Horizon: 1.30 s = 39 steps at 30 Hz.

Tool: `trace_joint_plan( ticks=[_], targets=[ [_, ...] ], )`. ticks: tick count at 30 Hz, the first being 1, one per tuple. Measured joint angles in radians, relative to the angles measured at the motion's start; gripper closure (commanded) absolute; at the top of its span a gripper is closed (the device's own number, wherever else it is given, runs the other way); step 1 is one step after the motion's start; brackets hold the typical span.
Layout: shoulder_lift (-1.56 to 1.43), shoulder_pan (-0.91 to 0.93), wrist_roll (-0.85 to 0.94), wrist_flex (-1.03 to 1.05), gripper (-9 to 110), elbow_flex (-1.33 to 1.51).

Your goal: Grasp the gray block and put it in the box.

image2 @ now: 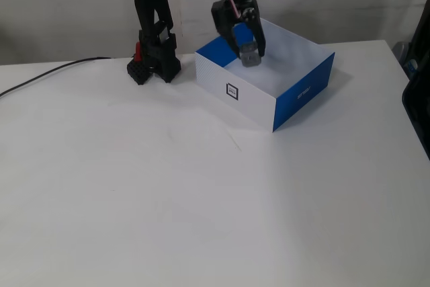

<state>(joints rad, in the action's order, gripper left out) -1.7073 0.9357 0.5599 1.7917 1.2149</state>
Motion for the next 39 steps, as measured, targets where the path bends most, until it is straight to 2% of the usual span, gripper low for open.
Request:
trace_joint_plan(
  ticks=[12, 24, 29, 39],
  targets=[
    [-0.072, 0.187, -0.094, 0.049, 101, -0.069],
    [-0.247, 0.330, -0.153, 0.049, 101, 0.153],
    [-0.287, 0.345, -0.160, 0.049, 83, 0.212],
    [-0.333, 0.284, -0.204, 0.000, 81, 0.250]
  ],
)
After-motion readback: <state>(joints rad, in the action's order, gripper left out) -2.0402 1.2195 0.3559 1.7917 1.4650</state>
